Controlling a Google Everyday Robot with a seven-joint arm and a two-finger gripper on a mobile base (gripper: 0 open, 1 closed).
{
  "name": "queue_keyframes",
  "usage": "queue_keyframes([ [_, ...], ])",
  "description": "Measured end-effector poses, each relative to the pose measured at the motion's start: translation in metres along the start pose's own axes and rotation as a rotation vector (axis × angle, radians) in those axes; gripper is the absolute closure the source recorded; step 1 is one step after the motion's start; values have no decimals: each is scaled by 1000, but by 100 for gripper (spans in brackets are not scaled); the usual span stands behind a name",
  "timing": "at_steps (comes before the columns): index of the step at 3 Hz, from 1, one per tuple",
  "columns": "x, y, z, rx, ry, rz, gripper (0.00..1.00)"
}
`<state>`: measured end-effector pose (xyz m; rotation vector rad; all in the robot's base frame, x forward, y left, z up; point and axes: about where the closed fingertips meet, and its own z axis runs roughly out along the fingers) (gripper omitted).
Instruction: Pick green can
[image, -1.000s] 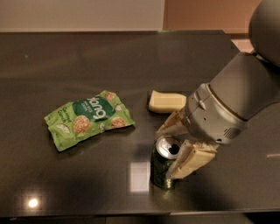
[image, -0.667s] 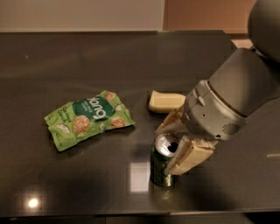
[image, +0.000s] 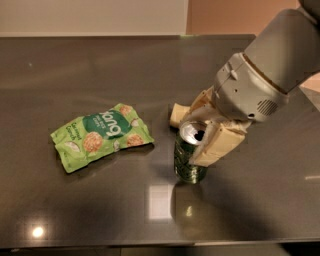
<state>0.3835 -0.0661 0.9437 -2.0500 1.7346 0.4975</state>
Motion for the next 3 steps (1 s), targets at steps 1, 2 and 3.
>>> queue_keyframes([
  [1, -7, -21, -20, 31, 1, -9, 100],
  [2, -24, -44, -54, 83, -9, -40, 100],
  [3, -25, -44, -54, 83, -9, -40, 100],
])
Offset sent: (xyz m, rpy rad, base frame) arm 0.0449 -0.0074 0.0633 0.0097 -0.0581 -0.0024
